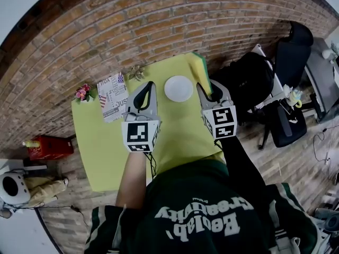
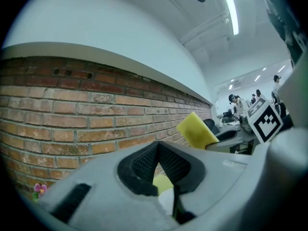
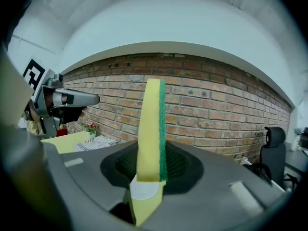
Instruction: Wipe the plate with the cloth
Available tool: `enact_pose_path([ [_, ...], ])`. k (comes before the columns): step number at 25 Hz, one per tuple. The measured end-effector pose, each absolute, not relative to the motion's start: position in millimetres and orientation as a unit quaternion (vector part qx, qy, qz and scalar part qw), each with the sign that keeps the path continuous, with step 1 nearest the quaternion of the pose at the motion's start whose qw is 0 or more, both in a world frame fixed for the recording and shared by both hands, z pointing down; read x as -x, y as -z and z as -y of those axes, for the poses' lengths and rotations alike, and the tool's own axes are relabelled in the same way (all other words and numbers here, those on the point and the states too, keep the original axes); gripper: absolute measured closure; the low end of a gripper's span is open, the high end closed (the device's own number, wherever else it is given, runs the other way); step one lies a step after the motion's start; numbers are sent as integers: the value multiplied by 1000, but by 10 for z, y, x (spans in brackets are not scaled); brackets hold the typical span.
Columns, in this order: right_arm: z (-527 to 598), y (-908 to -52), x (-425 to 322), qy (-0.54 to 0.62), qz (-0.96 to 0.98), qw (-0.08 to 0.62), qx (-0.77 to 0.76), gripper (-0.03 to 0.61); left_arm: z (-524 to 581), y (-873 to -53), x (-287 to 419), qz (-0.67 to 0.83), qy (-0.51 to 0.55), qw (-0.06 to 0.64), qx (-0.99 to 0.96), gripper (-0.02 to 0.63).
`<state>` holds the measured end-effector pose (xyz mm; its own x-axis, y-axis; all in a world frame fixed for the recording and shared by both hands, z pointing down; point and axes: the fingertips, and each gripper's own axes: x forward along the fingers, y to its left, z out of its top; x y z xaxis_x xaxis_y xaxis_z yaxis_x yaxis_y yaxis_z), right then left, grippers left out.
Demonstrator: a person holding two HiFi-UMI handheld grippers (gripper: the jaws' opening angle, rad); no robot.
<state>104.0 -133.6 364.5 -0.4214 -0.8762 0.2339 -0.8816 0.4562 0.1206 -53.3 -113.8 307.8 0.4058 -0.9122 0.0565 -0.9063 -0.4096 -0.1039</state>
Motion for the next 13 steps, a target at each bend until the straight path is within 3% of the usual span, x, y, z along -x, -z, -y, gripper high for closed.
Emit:
enact_pose_path([
  [13, 1312, -3681, -1051, -23, 839, 138, -525, 452, 1106, -3123, 548, -542, 55, 26, 838, 611],
])
